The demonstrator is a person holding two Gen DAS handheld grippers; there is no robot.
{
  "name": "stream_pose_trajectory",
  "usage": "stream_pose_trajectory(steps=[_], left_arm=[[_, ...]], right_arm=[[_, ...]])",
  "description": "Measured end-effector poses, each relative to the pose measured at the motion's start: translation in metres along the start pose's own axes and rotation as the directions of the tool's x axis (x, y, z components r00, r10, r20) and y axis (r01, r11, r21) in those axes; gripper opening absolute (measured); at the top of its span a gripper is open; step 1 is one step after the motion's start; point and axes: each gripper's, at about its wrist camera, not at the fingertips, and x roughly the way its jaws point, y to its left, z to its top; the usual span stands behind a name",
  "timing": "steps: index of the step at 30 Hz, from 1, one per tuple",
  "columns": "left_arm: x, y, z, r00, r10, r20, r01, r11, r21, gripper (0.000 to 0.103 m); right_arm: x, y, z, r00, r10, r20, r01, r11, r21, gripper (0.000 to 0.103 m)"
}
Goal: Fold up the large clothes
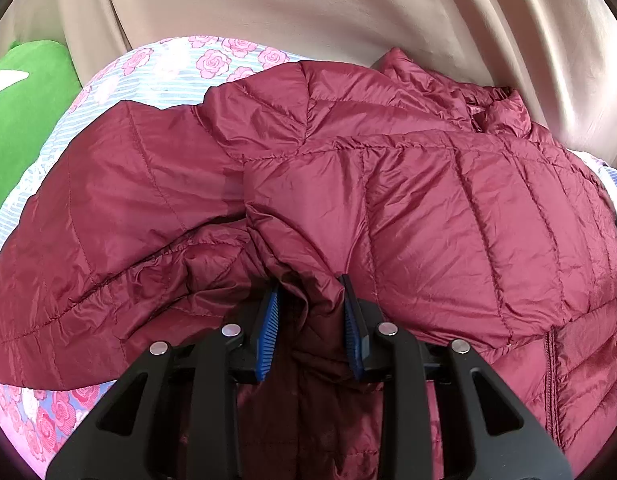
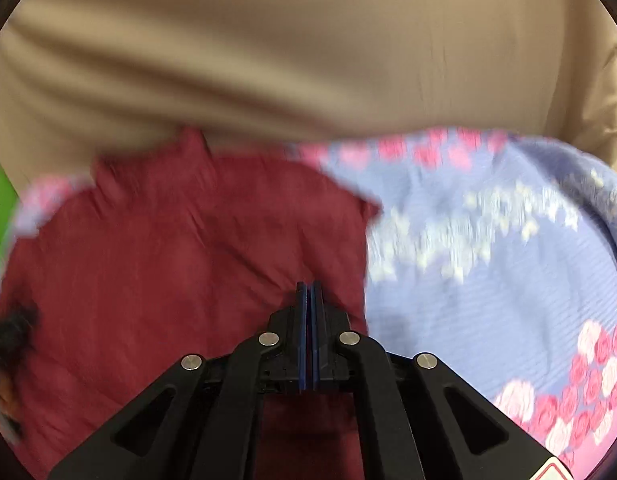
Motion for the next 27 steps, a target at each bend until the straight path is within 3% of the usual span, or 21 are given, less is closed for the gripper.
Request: stream_pose_trajectory(steps=[2, 5, 8, 10, 11, 14, 15, 19, 21, 22, 25, 27], left_arm=[[-0.001, 0.001, -0.001, 1.000, -0.018, 0.001, 0.018, 1.000, -0.005, 0.032], [-0.006, 0.012, -0.004, 0.999, -0.036, 0.017, 0.037, 0.998, -0.046, 0.032], [-0.025, 0.042, -0.014, 0.996, -0.083, 0.015, 0.085, 0.985, -0.150, 0.033], [-0.045, 0.062, -0.024, 0.997, -0.076, 0.018, 0.079, 0.979, -0.188, 0.037], [-0.058, 0.075, -0.029, 0.998, -0.059, 0.028, 0.064, 0.976, -0.207, 0.041], [-0.104, 0.135, -0.049, 0.996, 0.037, 0.080, -0.011, 0.952, -0.306, 0.073], [-0.117, 0.155, -0.056, 0.994, 0.068, 0.089, -0.033, 0.939, -0.342, 0.078], [-0.143, 0.260, -0.086, 0.981, 0.191, 0.030, -0.146, 0.833, -0.534, 0.085], [-0.145, 0.303, -0.101, 0.976, 0.217, -0.005, -0.174, 0.767, -0.618, 0.085], [-0.143, 0.330, -0.111, 0.975, 0.218, -0.031, -0.182, 0.719, -0.671, 0.085], [-0.134, 0.378, -0.136, 0.987, 0.158, -0.025, -0.114, 0.590, -0.799, 0.084], [-0.136, 0.388, -0.136, 0.986, 0.164, 0.015, -0.081, 0.563, -0.823, 0.080]], right_arm=[[0.013, -0.016, -0.019, 0.999, -0.009, -0.034, 0.010, 1.000, 0.022, 0.000], [0.005, -0.030, -0.017, 0.999, -0.036, -0.036, 0.039, 0.995, 0.097, 0.000], [-0.028, -0.022, -0.025, 0.997, -0.079, -0.006, 0.079, 0.996, 0.051, 0.001], [-0.059, -0.014, -0.043, 0.997, -0.076, 0.023, 0.076, 0.997, -0.004, 0.006], [-0.074, -0.009, -0.054, 0.998, -0.054, 0.024, 0.055, 0.998, -0.023, 0.009], [-0.107, 0.004, -0.090, 1.000, 0.012, -0.003, -0.012, 0.998, -0.056, 0.011], [-0.119, 0.009, -0.107, 0.999, 0.040, -0.014, -0.041, 0.997, -0.060, 0.013], [-0.143, 0.026, -0.158, 0.991, 0.110, -0.074, -0.114, 0.992, -0.054, 0.019], [-0.155, 0.034, -0.178, 0.992, 0.097, -0.080, -0.102, 0.993, -0.060, 0.020], [-0.162, 0.038, -0.188, 0.993, 0.089, -0.082, -0.094, 0.994, -0.063, 0.020], [-0.175, 0.043, -0.207, 0.992, 0.096, -0.085, -0.101, 0.993, -0.062, 0.030], [-0.179, 0.043, -0.212, 0.994, 0.079, -0.077, -0.084, 0.994, -0.068, 0.034]])
